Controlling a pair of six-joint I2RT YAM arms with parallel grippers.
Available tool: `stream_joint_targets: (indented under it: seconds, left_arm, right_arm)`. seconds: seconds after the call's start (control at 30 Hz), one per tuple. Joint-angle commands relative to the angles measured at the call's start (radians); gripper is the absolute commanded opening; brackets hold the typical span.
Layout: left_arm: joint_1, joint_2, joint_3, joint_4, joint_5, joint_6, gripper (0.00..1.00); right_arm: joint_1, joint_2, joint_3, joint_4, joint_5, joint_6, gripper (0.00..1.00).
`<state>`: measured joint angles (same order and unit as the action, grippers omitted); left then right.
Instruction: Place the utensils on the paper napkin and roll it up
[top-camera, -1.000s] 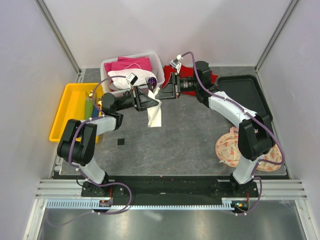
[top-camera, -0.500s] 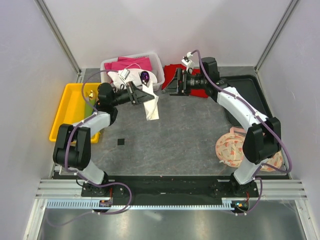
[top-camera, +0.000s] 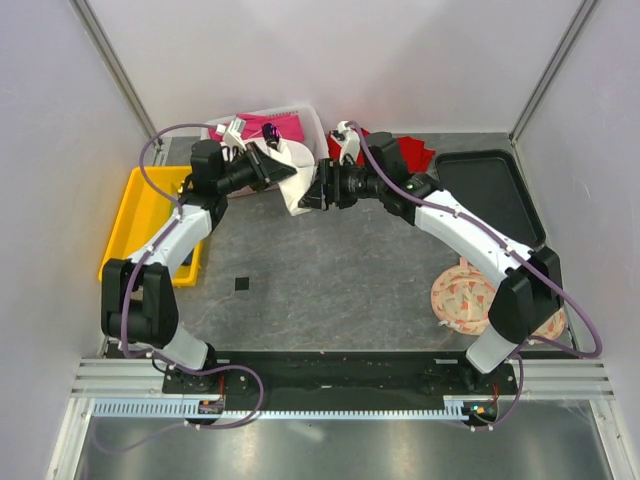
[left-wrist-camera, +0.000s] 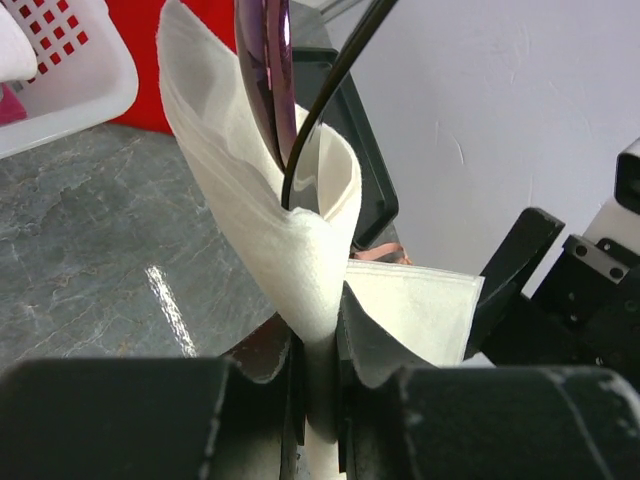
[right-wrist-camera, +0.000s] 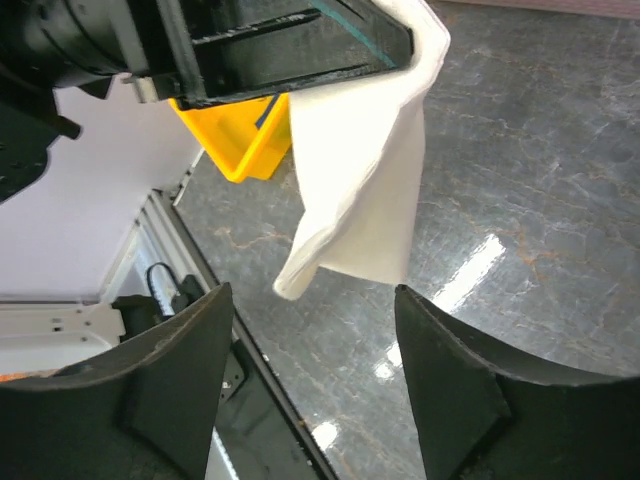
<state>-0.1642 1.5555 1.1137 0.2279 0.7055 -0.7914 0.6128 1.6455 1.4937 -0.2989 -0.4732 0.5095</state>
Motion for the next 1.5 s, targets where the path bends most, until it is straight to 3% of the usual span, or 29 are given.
stream_joint_targets:
  seconds: [0.0, 0.03, 0.2, 0.3, 0.33, 0.37, 0.6, 0.7, 0.87, 0.9, 1.0, 1.27, 1.47]
  left_arm:
    - [-0.006, -0.067, 0.003, 0.04, -0.028, -0.012, 0.02]
    - [-0.006, -0.069, -0.006, 0.048, -0.017, -0.022, 0.02]
    - [-0.012, -0.092, -0.025, 0.079, 0.011, -0.055, 0.02]
    - [-0.003, -0.1, -0.052, 0.131, 0.035, -0.098, 0.02]
    - [0.003, -0.109, -0.057, 0.164, 0.044, -0.112, 0.02]
    - [0.009, -0.107, -0.06, 0.18, 0.057, -0.127, 0.02]
    - [0.023, -0.133, -0.118, 0.318, 0.153, -0.206, 0.02]
    - [0.02, -0.158, -0.129, 0.28, 0.123, -0.154, 0.02]
    - [0.012, -0.173, -0.095, 0.139, 0.059, -0.007, 0.02]
    - [0.005, -0.175, -0.071, 0.069, 0.037, 0.062, 0.02]
    - [-0.012, -0.175, -0.039, -0.007, -0.021, 0.164, 0.02]
    - [-0.041, -0.178, -0.014, -0.059, -0.048, 0.238, 0.02]
    - [-0.044, -0.195, -0.014, -0.021, -0.014, 0.187, 0.02]
  right_arm:
    - [0.022, 0.023, 0.051, 0.018, 0.099, -0.019, 0.68]
    - [0.021, 0.031, 0.056, 0.02, 0.108, -0.013, 0.61]
    - [0.021, 0.069, 0.089, 0.049, 0.067, 0.01, 0.58]
    - [0.022, 0.066, 0.073, 0.073, 0.016, 0.03, 0.24]
    - [0.015, 0.062, 0.06, 0.078, -0.001, 0.037, 0.07]
    - [0.01, 0.057, 0.027, 0.076, -0.028, 0.056, 0.0]
    - [-0.054, 0.01, -0.112, 0.135, -0.09, 0.132, 0.0]
    - [-0.074, 0.002, -0.102, 0.12, -0.058, 0.13, 0.16]
    - [-0.074, -0.027, 0.012, -0.009, 0.042, -0.014, 0.38]
    - [-0.073, -0.044, 0.026, -0.05, 0.071, -0.041, 0.48]
    - [-0.067, -0.078, 0.069, -0.088, 0.125, -0.138, 0.57]
    - [0.028, -0.05, 0.147, -0.086, 0.128, -0.258, 0.66]
    - [0.068, 0.019, 0.183, -0.112, 0.139, -0.249, 0.68]
